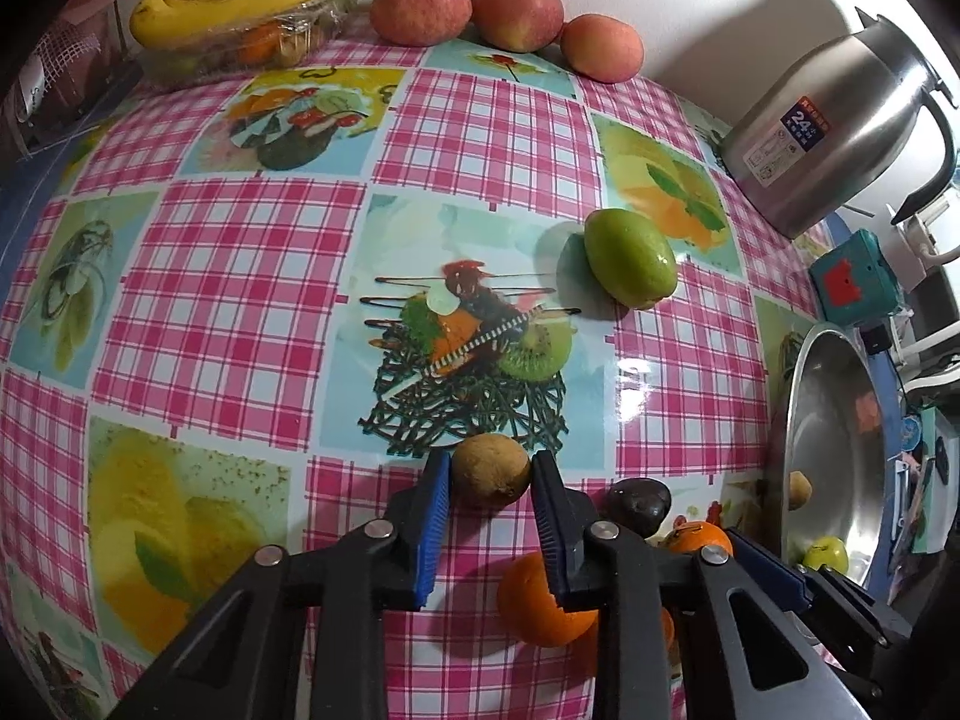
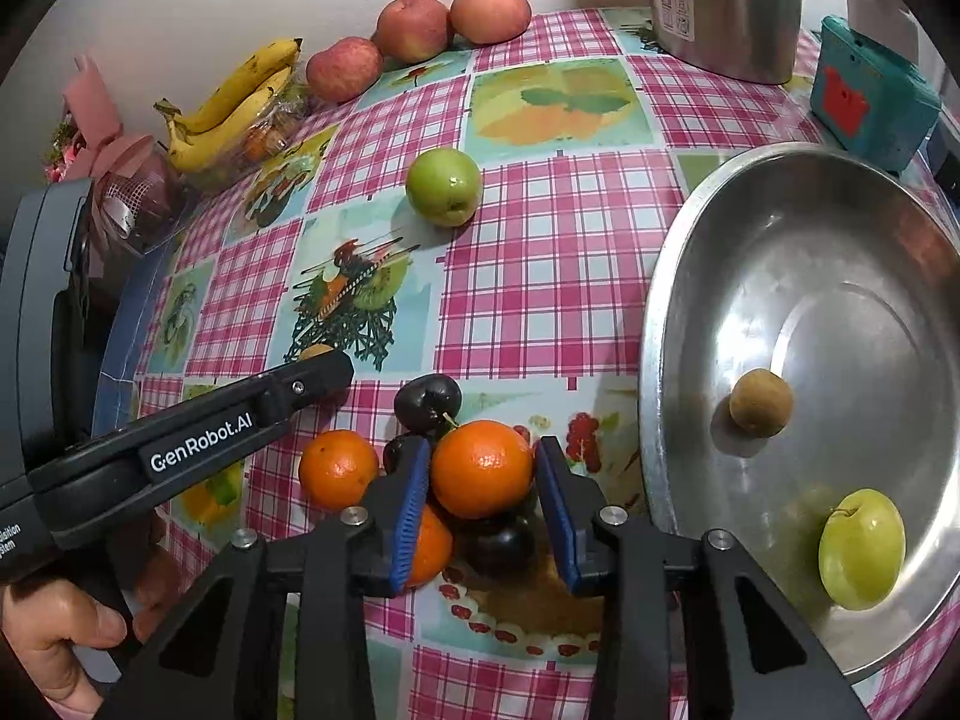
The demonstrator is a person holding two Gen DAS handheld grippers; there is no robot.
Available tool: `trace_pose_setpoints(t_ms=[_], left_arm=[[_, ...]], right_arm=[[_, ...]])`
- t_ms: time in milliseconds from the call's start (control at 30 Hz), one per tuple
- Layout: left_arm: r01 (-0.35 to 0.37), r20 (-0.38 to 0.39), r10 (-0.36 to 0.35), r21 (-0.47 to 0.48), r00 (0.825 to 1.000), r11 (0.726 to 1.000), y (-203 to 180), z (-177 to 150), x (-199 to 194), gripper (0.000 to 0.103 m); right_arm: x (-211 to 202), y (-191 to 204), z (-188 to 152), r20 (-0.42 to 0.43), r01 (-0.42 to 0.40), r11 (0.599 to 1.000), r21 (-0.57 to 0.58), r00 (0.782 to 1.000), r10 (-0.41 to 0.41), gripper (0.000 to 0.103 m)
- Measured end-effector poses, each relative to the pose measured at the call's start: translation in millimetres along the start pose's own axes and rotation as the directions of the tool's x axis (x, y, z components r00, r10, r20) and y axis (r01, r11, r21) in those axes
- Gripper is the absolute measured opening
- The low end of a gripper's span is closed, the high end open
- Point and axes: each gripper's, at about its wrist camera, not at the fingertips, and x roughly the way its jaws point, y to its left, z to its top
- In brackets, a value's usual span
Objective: Organize fruits
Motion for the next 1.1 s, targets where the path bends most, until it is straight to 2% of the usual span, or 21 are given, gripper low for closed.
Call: trace_pose_setpoints(t_ms=[700, 1100], left_arm=[[-0.028, 0.101, 0.025, 0.031, 0.995, 0.999, -11.5, 7.4, -50.6, 0.029], [-0.047, 0.110, 0.039, 0.069, 0.993, 0.997, -36.9, 3.7, -51.2, 0.029]], right_arm=[[-38.6, 3.8, 6.1, 0.094, -0.054, 0.998, -0.013, 0.994, 0.055, 0.037], [-52.6, -24.0, 6.4, 0.125, -0.066, 0.997, 0.038, 0.990, 0.061, 0.037]])
